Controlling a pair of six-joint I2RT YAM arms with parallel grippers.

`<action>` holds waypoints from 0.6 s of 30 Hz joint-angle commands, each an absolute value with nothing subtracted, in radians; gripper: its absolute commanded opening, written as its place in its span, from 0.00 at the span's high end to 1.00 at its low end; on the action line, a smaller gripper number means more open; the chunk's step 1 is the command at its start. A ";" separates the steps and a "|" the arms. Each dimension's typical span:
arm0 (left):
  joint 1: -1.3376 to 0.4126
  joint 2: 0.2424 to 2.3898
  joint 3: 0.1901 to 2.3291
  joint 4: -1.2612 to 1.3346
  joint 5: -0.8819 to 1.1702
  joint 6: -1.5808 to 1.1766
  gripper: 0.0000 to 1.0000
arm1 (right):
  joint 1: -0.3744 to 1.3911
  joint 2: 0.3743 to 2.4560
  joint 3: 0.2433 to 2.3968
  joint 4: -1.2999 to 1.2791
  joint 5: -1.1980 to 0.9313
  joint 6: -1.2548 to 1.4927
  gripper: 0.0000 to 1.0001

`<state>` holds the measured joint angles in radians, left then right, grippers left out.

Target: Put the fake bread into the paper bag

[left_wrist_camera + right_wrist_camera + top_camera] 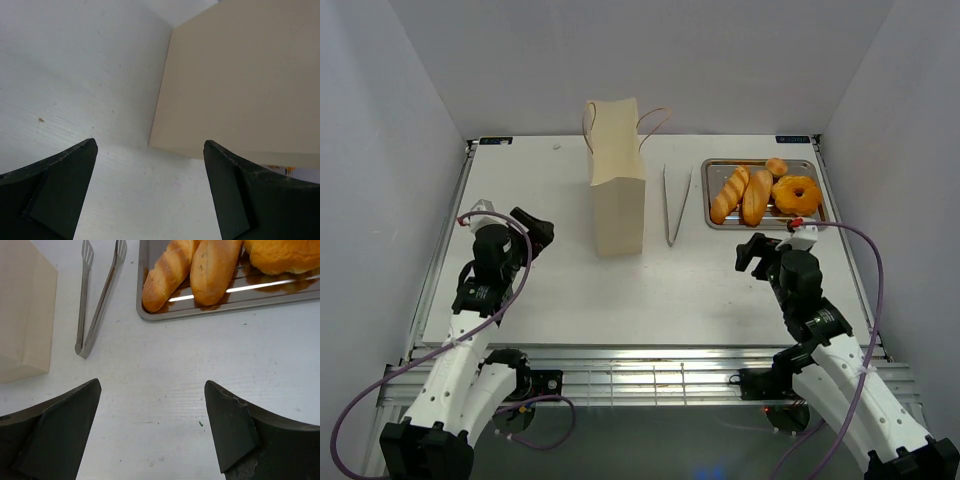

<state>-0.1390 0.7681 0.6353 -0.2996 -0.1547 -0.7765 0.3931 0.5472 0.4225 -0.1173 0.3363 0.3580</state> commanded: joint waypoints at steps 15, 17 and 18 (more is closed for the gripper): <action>-0.138 0.568 0.664 -0.453 0.158 -0.684 0.02 | 0.425 0.894 0.443 0.189 -0.022 0.416 0.10; -0.138 0.560 0.661 -0.449 0.181 -0.692 0.02 | 0.443 0.989 0.489 0.210 0.046 0.419 0.10; -0.138 0.557 0.658 -0.446 0.190 -0.692 0.02 | 0.463 1.023 0.503 0.228 0.051 0.422 0.10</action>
<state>-0.1390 0.5724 0.6334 -0.4339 0.1307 -0.7033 0.4278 0.9478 0.4221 0.0929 0.0174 0.4187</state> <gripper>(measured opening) 0.979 0.900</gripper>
